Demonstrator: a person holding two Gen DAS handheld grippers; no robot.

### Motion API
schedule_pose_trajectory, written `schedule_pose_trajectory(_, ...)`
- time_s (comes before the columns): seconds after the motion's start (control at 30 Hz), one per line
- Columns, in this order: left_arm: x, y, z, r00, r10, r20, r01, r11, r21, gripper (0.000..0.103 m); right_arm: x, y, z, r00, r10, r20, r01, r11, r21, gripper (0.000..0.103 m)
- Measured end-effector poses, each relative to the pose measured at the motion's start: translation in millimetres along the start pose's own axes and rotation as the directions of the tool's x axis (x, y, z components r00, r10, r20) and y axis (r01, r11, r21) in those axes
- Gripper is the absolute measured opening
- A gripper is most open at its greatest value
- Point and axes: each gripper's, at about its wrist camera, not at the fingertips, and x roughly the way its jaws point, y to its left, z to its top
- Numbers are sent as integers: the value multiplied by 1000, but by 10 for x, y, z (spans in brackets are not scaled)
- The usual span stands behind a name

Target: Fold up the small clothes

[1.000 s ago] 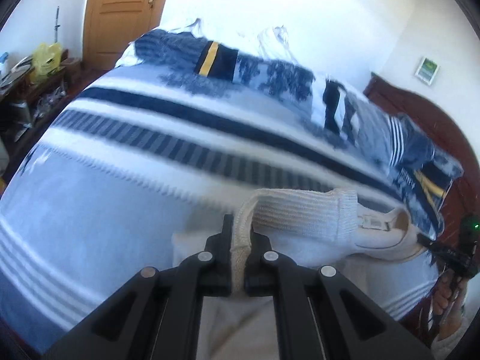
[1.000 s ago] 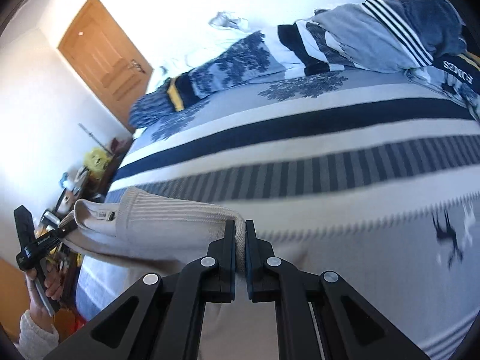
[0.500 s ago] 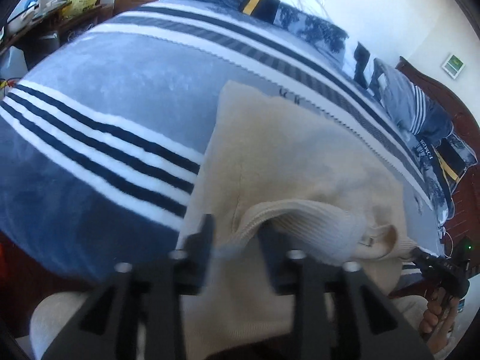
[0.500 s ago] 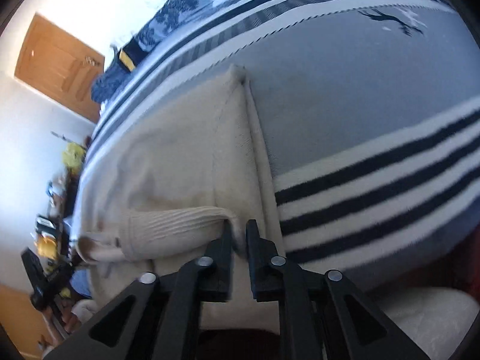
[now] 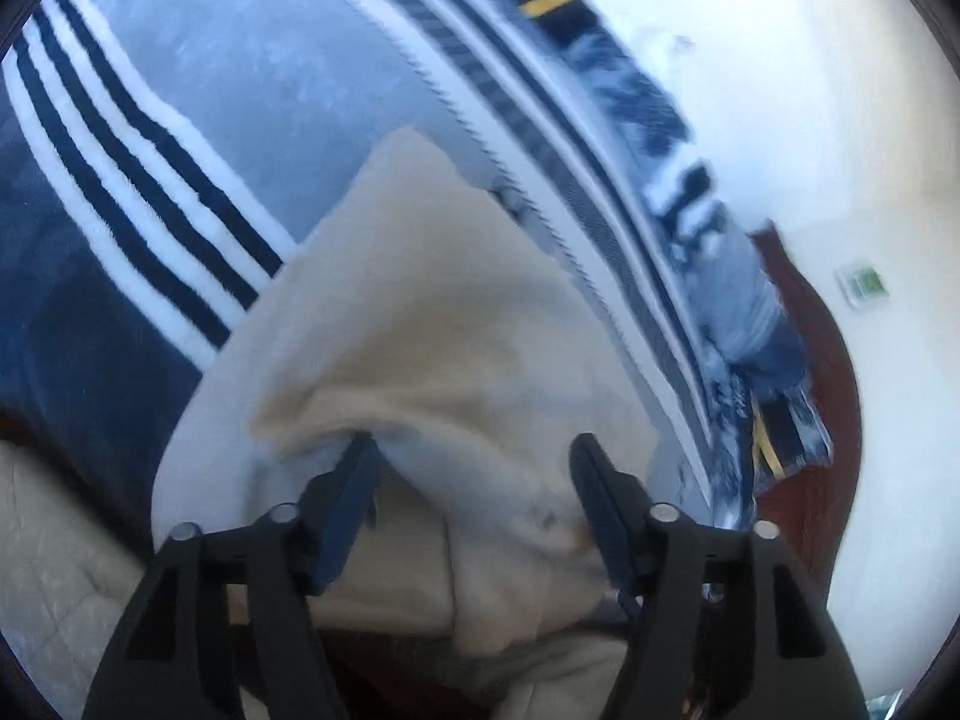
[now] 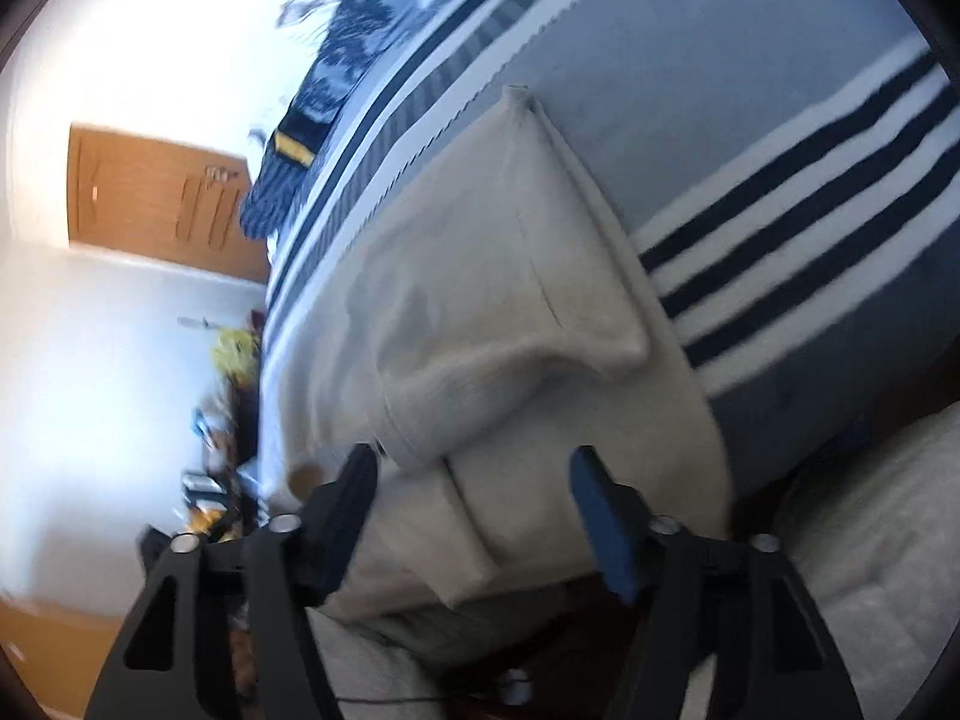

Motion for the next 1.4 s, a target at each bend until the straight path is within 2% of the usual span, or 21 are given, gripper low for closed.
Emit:
schedule_pose_trajectory(0.1, 265, 142, 187, 997, 9, -72, -20, 986, -163, 66, 203, -77, 177, 1000, 12, -15, -10, 989, 144, 76)
schedule_pose_trajectory(0.2, 407, 243, 260, 992, 69, -106, -91, 972, -218, 66, 365, -194, 293, 998, -44, -38, 53, 962, 269, 76)
schedule_pose_trajectory(0.27, 422, 339, 259, 991, 78, -108, -102, 963, -249, 66, 382, -276, 323, 996, -72, -45, 82, 956, 282, 76)
schedule_pose_trajectory(0.3, 426, 391, 245, 992, 69, -109, -96, 960, -263, 61, 382, -329, 324, 995, -83, -53, 95, 954, 284, 75)
schedule_pose_trajectory(0.4, 356, 493, 179, 991, 80, -109, -103, 966, -236, 41, 357, -347, 297, 991, -112, -77, 128, 963, 238, 50)
schedule_pose_trajectory(0.47, 296, 561, 101, 992, 77, -100, -97, 972, -214, 34, 301, -338, 241, 979, -182, -87, 193, 970, 145, 25)
schedule_pose_trajectory(0.53, 264, 624, 20, 993, 85, -87, -99, 979, -178, 16, 264, -354, 184, 975, -201, -99, 208, 975, 74, 12)
schedule_pose_trajectory(0.6, 266, 672, -13, 992, 97, -81, -108, 984, -140, 4, 236, -369, 128, 974, -205, -92, 208, 978, 27, 6)
schedule_pose_trajectory(0.63, 246, 688, -18, 994, 80, -71, -89, 988, -129, 4, 212, -373, 120, 977, -195, -82, 196, 981, -2, 5)
schedule_pose_trajectory(0.7, 51, 709, -64, 1000, 18, -3, -18, 995, -100, 4, 142, -370, 104, 981, -186, -53, 184, 982, -39, 5)
schedule_pose_trajectory(0.73, -61, 662, -78, 999, -15, 33, 18, 997, -75, 4, 52, -342, 92, 988, -147, -37, 146, 988, -50, 5)
schedule_pose_trajectory(0.8, -260, 563, -149, 996, -30, 79, 30, 1000, -4, 4, -106, -265, 46, 996, -90, -8, 89, 993, -75, 4)
schedule_pose_trajectory(0.87, -316, 481, -252, 997, 17, 77, -23, 996, 81, 4, -260, -216, -35, 994, -108, 22, 110, 985, -130, 4)
schedule_pose_trajectory(0.93, -261, 512, -351, 995, 79, 66, -87, 987, 132, 4, -251, -257, -99, 992, -129, 11, 129, 979, -156, 4)
schedule_pose_trajectory(0.97, -192, 582, -398, 993, 110, 44, -115, 985, 126, 4, -237, -358, -150, 988, -153, 1, 151, 976, -158, 4)
schedule_pose_trajectory(1.07, -225, 649, -478, 993, 114, 37, -117, 988, 103, 4, -137, -591, -178, 978, -205, -37, 200, 973, -112, 4)
schedule_pose_trajectory(1.13, -330, 608, -503, 991, 114, 64, -122, 983, 139, 4, -250, -518, -195, 983, -183, -14, 179, 975, -134, 4)
schedule_pose_trajectory(1.23, -297, 675, -559, 982, 182, 48, -188, 969, 158, 4, -419, -401, -308, 980, -197, 11, 195, 963, -188, 4)
schedule_pose_trajectory(1.33, -167, 833, -563, 969, 246, -15, -243, 964, 112, 4, -257, -478, -407, 961, -275, -38, 263, 946, -189, 4)
schedule_pose_trajectory(1.4, -225, 782, -582, 969, 247, 6, -245, 961, 131, 4, -192, -518, -423, 949, -309, -64, 294, 939, -180, 4)
